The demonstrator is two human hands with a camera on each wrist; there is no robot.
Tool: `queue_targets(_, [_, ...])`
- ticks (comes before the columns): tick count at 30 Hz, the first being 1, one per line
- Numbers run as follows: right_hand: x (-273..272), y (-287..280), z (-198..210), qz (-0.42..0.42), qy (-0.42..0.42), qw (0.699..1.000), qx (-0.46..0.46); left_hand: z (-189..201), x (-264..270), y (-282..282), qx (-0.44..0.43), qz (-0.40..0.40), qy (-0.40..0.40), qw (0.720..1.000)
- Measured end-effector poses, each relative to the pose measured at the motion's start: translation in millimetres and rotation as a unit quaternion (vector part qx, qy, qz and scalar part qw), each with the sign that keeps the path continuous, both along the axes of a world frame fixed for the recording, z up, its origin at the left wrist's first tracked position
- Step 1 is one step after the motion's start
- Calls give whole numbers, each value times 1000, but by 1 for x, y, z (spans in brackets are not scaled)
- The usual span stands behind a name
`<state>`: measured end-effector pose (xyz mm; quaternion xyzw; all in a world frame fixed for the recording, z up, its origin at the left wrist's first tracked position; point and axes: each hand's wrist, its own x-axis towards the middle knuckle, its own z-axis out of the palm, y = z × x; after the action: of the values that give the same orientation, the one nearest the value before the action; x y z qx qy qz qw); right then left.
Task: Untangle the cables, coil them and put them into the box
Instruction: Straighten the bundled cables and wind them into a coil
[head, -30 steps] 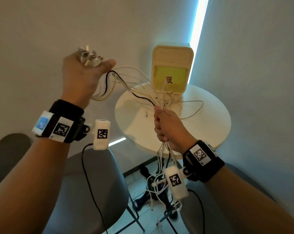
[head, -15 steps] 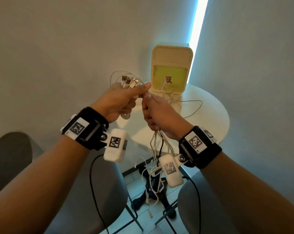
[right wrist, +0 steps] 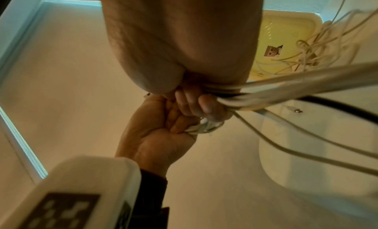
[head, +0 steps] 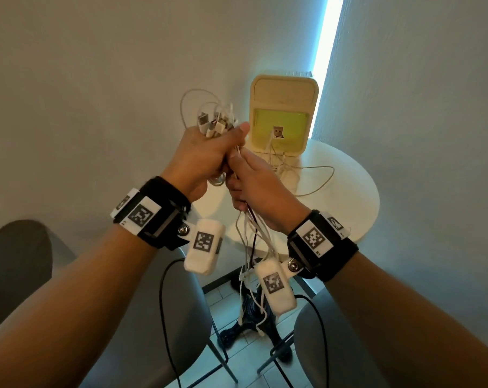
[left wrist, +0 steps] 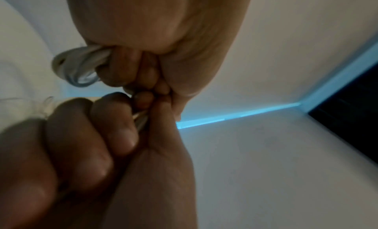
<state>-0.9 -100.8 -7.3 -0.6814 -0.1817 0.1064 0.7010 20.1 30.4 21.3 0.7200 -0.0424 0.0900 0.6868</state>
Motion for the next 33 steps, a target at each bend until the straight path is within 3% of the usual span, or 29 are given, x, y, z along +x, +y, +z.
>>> queue_targets(6, [4,-13,-24,28,-17,999,-17,28,14,12,-31,2,-20,999])
queue_targets(11, [-17,-20,-58,94,25,994,-55,63,31,22,-48,27,-41,998])
queue_targets(19, [-31,-31,-70,166,-45,968,-181,79,37,28,-62,26,-79,995])
queue_targets(22, [-37,-33,-71,189,-56,962,-189,88,39,31,-46,17,-110,993])
queue_targets(27, [-36,-33,-73,176,-30,965,-190,92,43,30,-20,21,-119,992])
queue_targets(33, [-31,-31,-75,96,-26,984,-150,103,48,37,-17,28,-132,991])
